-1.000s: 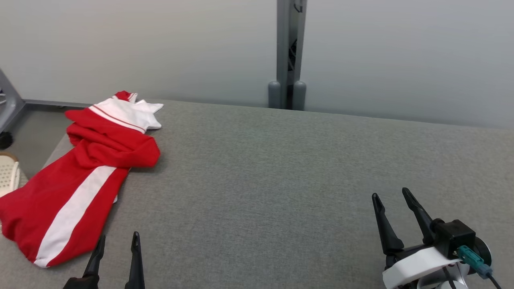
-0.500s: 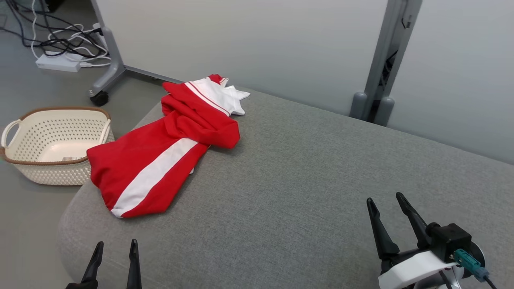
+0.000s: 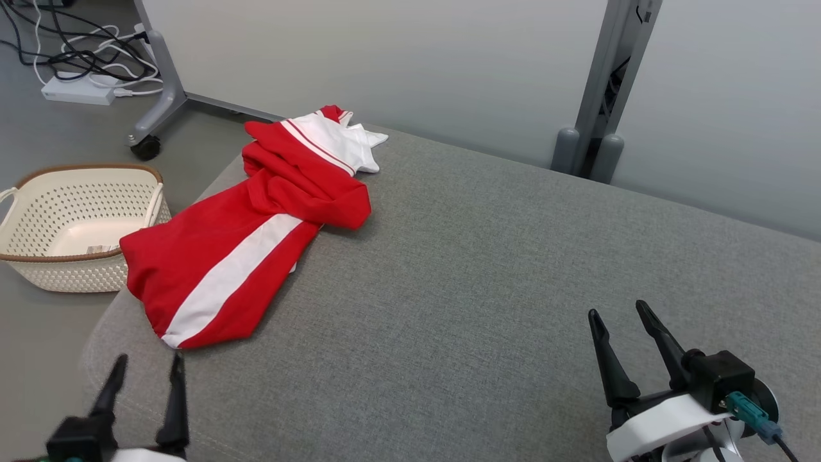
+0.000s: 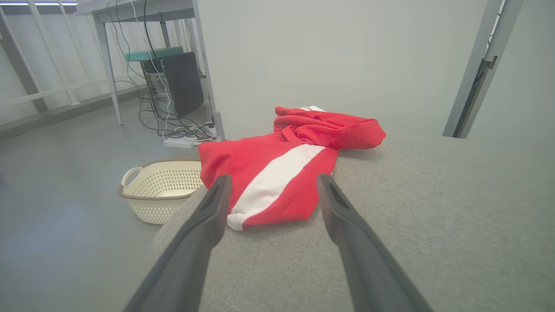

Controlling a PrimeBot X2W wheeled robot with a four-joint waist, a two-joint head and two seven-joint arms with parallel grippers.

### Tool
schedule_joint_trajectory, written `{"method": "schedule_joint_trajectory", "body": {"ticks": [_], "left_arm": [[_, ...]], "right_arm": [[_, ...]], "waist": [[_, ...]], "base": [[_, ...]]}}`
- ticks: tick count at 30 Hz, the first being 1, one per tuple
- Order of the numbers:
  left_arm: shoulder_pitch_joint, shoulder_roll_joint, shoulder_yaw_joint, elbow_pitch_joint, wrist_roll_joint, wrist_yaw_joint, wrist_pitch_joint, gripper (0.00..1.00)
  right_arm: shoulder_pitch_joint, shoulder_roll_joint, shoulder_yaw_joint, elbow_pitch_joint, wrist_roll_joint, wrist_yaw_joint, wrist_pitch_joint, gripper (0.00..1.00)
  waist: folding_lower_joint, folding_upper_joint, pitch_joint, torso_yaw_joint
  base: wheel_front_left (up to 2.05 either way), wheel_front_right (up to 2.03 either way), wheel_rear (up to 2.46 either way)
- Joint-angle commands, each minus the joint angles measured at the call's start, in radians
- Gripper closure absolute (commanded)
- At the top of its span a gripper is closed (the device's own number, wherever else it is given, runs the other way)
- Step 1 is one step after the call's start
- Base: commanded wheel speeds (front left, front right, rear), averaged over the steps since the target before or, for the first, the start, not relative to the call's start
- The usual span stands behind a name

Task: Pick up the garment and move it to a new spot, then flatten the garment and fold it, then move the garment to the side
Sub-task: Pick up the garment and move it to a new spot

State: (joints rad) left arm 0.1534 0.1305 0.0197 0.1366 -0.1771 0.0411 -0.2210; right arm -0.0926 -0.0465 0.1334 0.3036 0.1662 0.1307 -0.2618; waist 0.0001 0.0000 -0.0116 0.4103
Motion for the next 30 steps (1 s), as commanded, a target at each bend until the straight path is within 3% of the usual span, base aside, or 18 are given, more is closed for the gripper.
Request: {"method": "schedule_joint_trajectory", "body": {"ticks": [1,13,20,30], "left_arm": [[-0.044,0.033,0.02,-0.01,-0.008,-0.01,0.009,0.0],[-0.374,0.223,0.049,0.005,-0.068,-0.103,0.318,0.0],[-0.557,0.259,0.015,0.134,-0.148,-0.146,0.45,0.0],[-0.686,0.279,-0.079,0.395,-0.222,-0.171,0.523,0.0]], "right_arm": [[-0.008,-0.007,-0.004,-0.004,-0.011,0.0,-0.005,0.0],[-0.052,-0.007,-0.037,-0.032,-0.07,0.0,-0.005,0.0],[-0.094,-0.007,-0.05,-0.079,-0.136,0.0,-0.005,0.0],[-0.122,-0.007,-0.057,-0.185,-0.21,0.0,-0.005,0.0]], "waist": [[-0.0001,0.0,0.014,-0.013],[-0.0001,0.0,0.129,-0.057],[-0.0001,0.0,0.241,-0.078],[-0.0001,0.0,0.371,-0.12]], "base": [[0.0,0.0,0.0],[0.0,0.0,0.0],[0.0,0.0,0.0],[0.0,0.0,0.0]]}}
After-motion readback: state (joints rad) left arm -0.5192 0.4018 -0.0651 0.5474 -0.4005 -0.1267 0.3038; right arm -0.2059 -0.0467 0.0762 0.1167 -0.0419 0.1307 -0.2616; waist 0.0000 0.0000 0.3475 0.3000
